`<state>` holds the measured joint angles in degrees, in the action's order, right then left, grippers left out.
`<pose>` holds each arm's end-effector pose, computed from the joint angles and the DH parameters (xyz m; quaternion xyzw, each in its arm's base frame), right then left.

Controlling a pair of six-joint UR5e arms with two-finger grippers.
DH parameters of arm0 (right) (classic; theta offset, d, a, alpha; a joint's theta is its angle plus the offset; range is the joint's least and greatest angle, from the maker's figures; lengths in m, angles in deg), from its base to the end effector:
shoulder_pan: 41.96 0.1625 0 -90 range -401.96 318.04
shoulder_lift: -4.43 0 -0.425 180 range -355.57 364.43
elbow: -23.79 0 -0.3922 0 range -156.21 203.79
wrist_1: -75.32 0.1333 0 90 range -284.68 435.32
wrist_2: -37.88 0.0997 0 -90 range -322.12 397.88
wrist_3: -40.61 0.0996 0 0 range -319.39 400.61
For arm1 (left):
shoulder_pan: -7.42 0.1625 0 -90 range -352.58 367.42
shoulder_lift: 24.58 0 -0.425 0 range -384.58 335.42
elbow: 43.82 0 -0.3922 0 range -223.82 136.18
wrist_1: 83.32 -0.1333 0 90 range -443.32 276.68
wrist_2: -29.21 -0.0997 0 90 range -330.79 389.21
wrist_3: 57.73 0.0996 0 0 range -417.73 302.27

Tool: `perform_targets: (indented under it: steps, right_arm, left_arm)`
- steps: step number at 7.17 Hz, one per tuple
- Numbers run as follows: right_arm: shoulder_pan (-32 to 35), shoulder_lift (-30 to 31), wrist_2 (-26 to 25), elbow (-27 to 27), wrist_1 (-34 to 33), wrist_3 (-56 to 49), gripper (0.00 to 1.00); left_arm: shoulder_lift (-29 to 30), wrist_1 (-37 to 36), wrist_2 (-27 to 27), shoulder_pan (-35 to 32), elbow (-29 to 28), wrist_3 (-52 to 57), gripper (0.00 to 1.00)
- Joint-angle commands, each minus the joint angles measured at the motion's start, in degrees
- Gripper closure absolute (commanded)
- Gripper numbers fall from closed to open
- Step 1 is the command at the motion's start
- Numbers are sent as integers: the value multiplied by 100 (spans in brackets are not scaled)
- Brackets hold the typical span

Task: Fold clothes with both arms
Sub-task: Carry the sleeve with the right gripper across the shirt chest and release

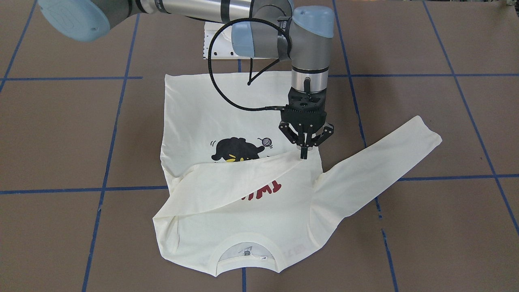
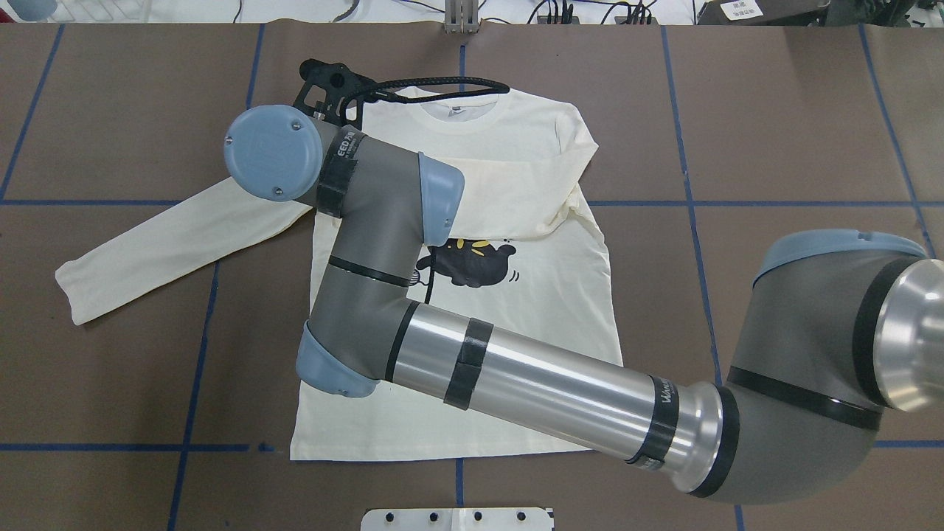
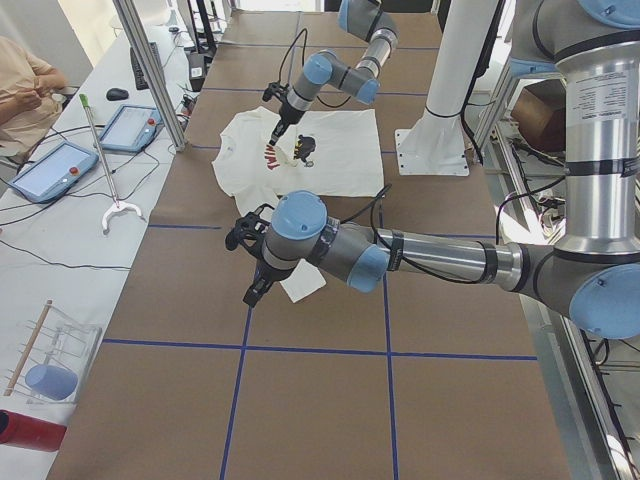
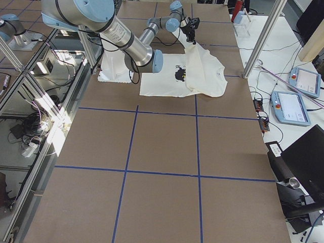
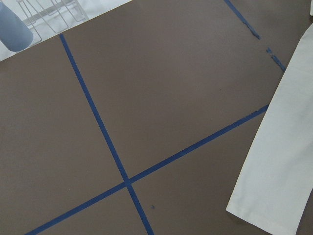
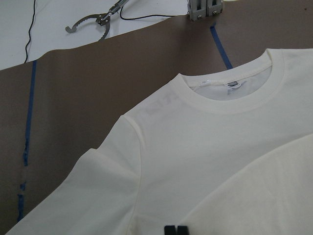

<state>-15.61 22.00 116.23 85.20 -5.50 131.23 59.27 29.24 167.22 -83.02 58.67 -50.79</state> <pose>-0.6720 -0.5041 -0.0018 0.1874 -0.4127 0.2516 0.8551 -0.0628 -0.4633 0.5519 0.2528 0.3785 0.1515 0.8774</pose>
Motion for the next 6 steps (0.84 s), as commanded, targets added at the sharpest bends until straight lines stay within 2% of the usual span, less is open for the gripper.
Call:
perform_targets:
  steps: [1, 2, 3, 4, 5, 6]
  right_arm:
    - [10, -526, -31, -568, 32, 358, 0]
    - [45, -536, 118, -569, -73, 360, 0]
    - [210, -527, 476, -560, -379, 351, 0]
    - [482, -432, 1080, -455, -582, 264, 0]
    - [789, -126, 1678, -98, -706, -146, 0]
    - [1036, 382, 1997, 628, -1064, -707, 0]
  left_arm:
    - [9, 20, -10, 9, 17, 0, 0]
    - [104, 107, -19, 9, 130, 0, 0]
    - [192, 500, -37, 17, 105, -26, 0]
    - [454, 625, -45, 26, 9, -218, 0]
    - [588, 775, -37, 61, -53, -803, 0]
    - [598, 1107, -28, 209, -19, -1122, 0]
